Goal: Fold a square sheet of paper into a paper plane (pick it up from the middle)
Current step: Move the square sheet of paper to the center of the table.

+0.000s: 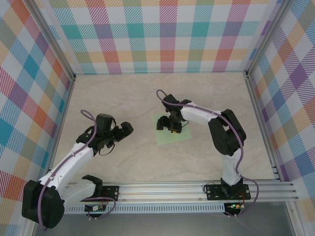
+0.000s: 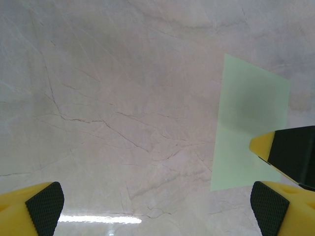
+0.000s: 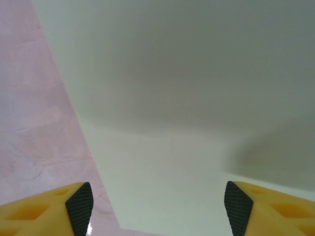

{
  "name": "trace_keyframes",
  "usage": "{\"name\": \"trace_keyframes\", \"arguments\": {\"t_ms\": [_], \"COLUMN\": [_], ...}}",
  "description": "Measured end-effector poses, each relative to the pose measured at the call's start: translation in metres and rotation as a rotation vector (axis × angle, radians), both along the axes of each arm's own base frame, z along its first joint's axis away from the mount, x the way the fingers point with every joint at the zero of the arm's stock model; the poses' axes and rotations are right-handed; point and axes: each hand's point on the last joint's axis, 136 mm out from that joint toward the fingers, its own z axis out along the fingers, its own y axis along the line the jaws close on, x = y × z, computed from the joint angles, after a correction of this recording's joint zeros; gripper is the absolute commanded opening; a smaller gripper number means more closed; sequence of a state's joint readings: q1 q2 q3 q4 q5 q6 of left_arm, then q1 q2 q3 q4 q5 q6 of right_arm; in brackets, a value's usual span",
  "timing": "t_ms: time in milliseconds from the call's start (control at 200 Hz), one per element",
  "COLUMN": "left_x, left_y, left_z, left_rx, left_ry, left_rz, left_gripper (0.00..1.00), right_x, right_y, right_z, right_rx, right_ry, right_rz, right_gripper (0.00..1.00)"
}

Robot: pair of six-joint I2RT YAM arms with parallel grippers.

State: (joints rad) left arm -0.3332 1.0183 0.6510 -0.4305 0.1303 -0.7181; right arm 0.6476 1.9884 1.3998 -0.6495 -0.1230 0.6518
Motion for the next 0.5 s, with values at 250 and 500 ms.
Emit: {"name": "trace_keyframes", "arguments": {"t_ms": [250, 500], "left_x": [0.002, 0.002], "left_y": [-0.003, -0.003], "left_z": [0.0, -0.003], "left_rx": [-0.01, -0.01], "left_ry": [-0.004, 0.008], "left_rz": [-0.007, -0.01], "left_gripper": [1.0, 1.0], "right_x": [-0.001, -0.023], "right_y": [-0.003, 0.005], "right_z": [-0.01, -0.009], "right_rx": [0.002, 0.023], "right_ry": [0.021, 0.044], "right_rz": [-0.113, -0.245], "right_gripper": [0.72, 0.72]}}
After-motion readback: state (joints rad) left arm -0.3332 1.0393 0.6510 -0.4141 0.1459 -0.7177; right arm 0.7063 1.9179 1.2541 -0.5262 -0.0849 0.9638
